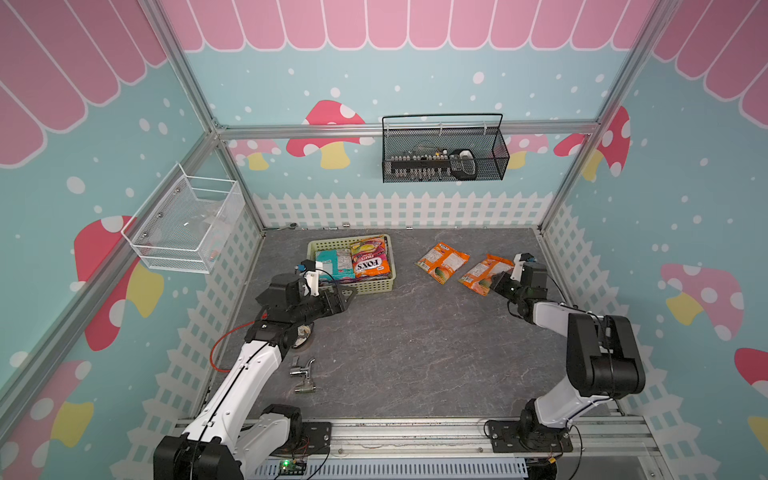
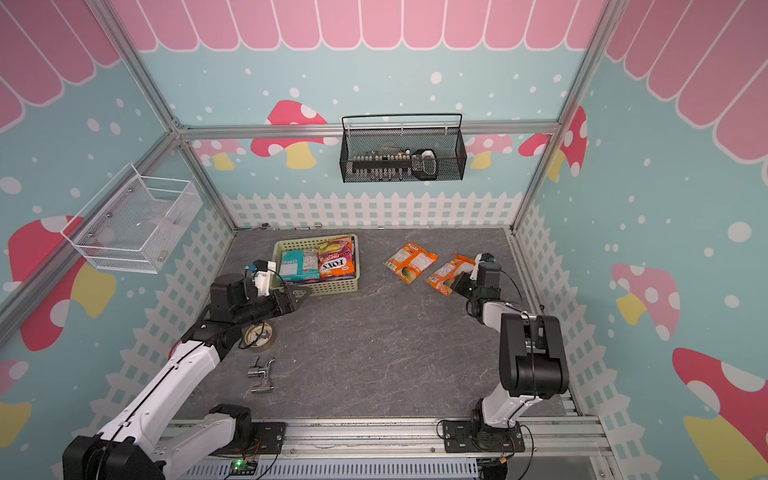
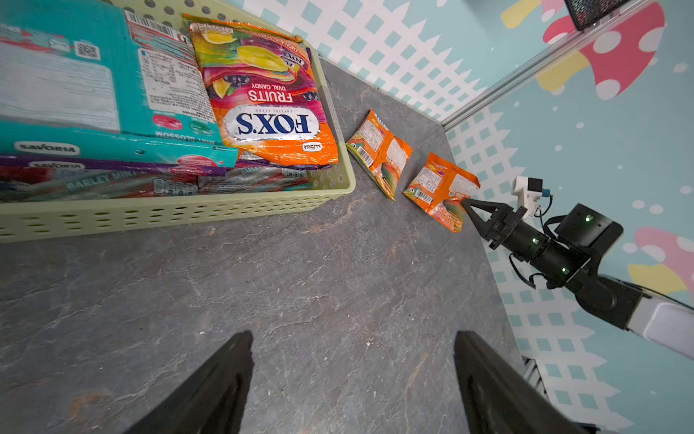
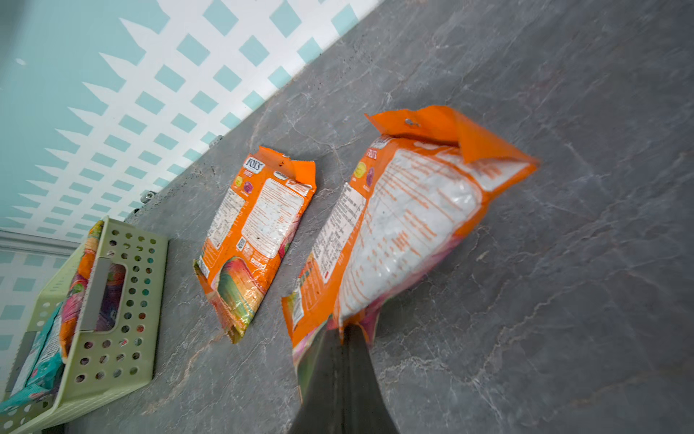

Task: Put the candies in the basket
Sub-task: Pick up the candy at the center of the board.

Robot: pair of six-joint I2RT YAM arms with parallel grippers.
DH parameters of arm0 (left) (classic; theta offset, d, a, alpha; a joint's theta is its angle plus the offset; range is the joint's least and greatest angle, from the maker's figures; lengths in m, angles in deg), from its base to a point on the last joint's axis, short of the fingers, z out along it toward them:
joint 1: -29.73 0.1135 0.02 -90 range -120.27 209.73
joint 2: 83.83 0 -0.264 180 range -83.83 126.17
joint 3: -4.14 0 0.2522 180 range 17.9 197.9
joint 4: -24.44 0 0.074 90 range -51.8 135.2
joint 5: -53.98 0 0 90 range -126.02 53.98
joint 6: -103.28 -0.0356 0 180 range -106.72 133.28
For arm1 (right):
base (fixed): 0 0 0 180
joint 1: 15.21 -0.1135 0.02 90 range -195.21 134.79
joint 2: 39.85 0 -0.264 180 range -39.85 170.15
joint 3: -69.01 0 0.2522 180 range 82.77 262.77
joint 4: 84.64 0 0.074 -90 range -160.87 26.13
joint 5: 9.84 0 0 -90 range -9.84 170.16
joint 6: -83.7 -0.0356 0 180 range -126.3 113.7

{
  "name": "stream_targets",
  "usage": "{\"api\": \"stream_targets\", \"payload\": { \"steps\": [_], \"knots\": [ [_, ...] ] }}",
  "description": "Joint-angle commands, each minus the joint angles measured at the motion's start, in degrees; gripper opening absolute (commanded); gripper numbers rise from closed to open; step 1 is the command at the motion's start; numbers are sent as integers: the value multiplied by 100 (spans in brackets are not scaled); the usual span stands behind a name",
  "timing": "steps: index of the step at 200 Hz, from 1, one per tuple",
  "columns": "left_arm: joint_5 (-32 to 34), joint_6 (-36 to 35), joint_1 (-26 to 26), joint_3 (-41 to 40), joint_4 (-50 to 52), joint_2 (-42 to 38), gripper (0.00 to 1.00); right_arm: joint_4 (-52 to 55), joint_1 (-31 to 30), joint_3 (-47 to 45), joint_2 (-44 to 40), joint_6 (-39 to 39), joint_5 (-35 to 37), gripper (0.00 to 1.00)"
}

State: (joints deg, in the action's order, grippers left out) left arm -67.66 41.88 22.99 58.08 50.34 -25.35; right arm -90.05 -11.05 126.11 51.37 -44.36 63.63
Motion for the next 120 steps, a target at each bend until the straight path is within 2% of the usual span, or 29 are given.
{"api": "stream_targets", "payload": {
  "steps": [1, 31, 54, 95, 120],
  "knots": [
    [-68, 517, -266, -139, -564, 81, 85, 443, -126, -57, -577, 449, -87, 0],
    [60, 1016, -746, -379, -1207, 278, 84, 885, -462, -161, -1175, 559, -376, 0],
    [163, 1333, -1013, -632, -1730, 396, 83, 1027, -1000, -246, -1567, 690, -566, 0],
    [14, 1926, -1084, -1302, -2966, 384, 83, 847, -2110, -98, -1791, 991, -1297, 0],
    [223, 1962, -1084, -1378, -3148, 280, 83, 603, -2627, 94, -1756, 1042, -1463, 0]
  ]
}}
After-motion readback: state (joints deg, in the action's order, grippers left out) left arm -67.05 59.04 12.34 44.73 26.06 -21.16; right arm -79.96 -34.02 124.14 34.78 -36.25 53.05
